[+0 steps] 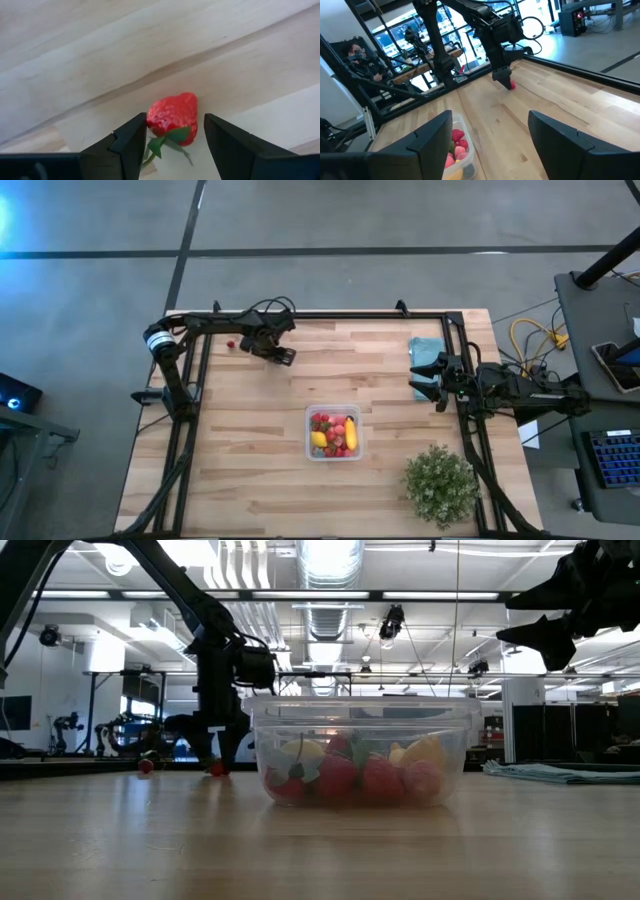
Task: Pick and placing Produce into tupperware
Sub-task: Put the red strawberry into the transparent bin
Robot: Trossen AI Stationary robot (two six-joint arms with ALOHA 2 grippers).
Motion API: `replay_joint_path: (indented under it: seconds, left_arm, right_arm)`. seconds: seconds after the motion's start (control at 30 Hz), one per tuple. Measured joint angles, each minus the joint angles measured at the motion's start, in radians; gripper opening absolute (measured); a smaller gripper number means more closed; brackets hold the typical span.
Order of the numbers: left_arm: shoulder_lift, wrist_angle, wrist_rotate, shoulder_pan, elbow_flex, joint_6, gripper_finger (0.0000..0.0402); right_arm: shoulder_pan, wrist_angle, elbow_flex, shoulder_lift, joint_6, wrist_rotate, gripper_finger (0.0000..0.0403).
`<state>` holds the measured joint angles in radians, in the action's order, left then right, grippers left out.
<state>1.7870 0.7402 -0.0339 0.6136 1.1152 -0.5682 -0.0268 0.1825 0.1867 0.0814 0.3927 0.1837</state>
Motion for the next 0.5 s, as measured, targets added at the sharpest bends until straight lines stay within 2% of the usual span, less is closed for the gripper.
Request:
replay_joint_path:
  seconds: [0.33, 0.5]
  left_arm:
    - [0.0, -0.006, 0.0, 0.0, -0.003, 0.008, 0.0182]
    - [-0.001, -0.005, 0.0, 0.0, -0.003, 0.008, 0.0149]
  right_arm:
    - [0.0, 0.0, 0.0, 0.0, 0.0, 0.0, 0.0248]
    - [0.0, 0.0, 0.0, 0.0, 0.0, 0.0, 0.0247]
